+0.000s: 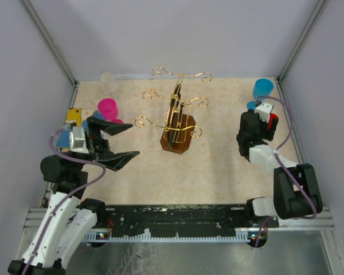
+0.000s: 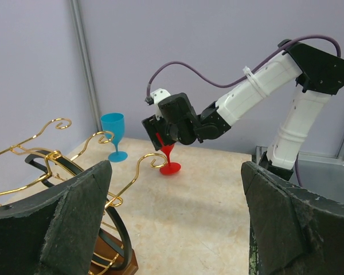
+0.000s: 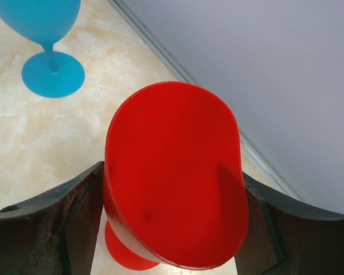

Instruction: Take the wine glass off the wine glass rack

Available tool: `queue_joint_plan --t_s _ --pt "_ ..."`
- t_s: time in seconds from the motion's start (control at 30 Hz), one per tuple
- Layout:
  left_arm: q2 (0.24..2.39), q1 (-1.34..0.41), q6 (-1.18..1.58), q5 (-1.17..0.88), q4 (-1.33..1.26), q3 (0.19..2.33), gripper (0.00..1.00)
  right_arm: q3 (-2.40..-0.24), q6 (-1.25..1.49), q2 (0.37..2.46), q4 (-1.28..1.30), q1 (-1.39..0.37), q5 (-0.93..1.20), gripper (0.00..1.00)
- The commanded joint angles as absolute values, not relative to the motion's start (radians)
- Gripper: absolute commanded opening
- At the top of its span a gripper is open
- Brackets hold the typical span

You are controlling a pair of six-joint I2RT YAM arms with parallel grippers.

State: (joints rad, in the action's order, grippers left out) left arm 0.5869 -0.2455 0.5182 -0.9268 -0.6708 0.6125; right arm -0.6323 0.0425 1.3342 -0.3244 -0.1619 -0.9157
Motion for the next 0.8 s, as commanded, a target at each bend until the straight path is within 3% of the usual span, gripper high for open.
queue_joint_plan --t_s 0.0,0.4,0.77 --pt "0.573 -0.249 0.526 -0.912 -0.700 0.603 1.00 -0.600 0.020 1.363 -0.545 -0.172 -0.959 0.56" --pt "0.575 -0.249 0.528 -0.911 -0.699 0.600 1.00 -0.578 0.033 1.389 -0.560 -0.171 -0.934 0.83" --pt "0.584 -0.249 0.532 -0.916 -0.705 0.594 1.00 -0.583 0.072 1.295 -0.458 -0.180 -0.884 0.98"
